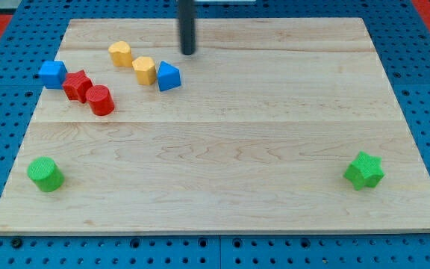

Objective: Keep yellow hexagon on right side of green circle

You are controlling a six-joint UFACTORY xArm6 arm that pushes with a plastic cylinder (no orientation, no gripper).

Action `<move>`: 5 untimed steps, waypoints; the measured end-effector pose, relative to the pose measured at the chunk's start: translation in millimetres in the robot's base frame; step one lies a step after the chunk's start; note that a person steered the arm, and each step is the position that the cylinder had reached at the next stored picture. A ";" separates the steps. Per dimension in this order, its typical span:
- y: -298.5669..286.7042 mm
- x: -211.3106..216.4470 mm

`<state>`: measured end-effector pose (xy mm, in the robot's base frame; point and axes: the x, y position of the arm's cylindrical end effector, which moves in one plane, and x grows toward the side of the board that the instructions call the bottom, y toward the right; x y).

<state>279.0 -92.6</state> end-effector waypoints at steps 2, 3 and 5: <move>-32.8 98.2; -30.9 143.8; -47.0 214.7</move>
